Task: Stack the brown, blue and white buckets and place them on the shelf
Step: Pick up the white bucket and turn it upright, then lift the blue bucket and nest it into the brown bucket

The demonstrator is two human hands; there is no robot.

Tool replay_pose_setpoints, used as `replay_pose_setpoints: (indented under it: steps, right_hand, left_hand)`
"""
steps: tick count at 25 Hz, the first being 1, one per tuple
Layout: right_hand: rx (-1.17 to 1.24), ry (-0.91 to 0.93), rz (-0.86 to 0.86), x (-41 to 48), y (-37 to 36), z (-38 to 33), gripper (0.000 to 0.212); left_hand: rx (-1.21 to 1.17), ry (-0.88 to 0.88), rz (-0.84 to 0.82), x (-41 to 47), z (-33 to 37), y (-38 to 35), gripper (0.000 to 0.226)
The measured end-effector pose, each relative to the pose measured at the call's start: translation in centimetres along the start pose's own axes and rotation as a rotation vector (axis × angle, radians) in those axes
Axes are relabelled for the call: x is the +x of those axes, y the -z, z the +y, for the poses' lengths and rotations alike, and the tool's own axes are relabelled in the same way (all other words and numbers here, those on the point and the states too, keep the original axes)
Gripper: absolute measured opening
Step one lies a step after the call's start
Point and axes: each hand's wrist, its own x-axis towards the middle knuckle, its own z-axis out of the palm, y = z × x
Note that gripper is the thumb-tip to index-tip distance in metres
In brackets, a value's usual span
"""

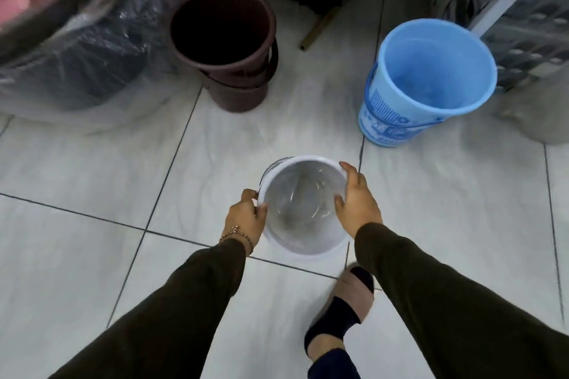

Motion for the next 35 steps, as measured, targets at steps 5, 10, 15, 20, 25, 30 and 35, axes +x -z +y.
replay_pose_setpoints:
  steps: [5, 10, 15, 20, 25, 30, 35]
  right_hand:
    - [0.002, -0.134, -0.036, 4.1, 0.9, 2.0, 0.082]
    - [0.012, -0.091, -0.194, 5.5, 1.1, 3.2, 0.082]
    - [0.271, -0.325, 0.015, 5.9, 5.1, 2.7, 0.056]
    - [0.579, -0.655, 0.271, 8.4, 12.4, 3.9, 0.065]
    - [0.620, -0.672, 0.368, 15.2, 20.0, 7.8, 0.067]
    - [0.975, -0.820, 0.148, 19.8, 21.1, 10.4, 0.046]
    - [0.955, -0.799, 0.226, 18.1, 21.7, 9.3, 0.038]
  left_hand:
    - [-0.143, 0.126, 0.018, 4.8, 3.1, -2.6, 0.035]
    - [-0.157, 0.245, 0.011, 6.4, 3.3, -2.5, 0.037]
    - [0.133, 0.200, 0.003, 5.7, 8.1, 0.0, 0.058]
    - [-0.006, -0.083, -0.044, 7.5, 17.9, 1.0, 0.061]
    - [-0.286, 0.101, -0.162, 13.1, 30.0, -4.6, 0.068]
    - [-0.565, 0.583, -0.495, 15.0, 33.9, -11.0, 0.087]
    - [-0.887, 0.686, -0.631, 12.1, 33.8, -12.3, 0.074]
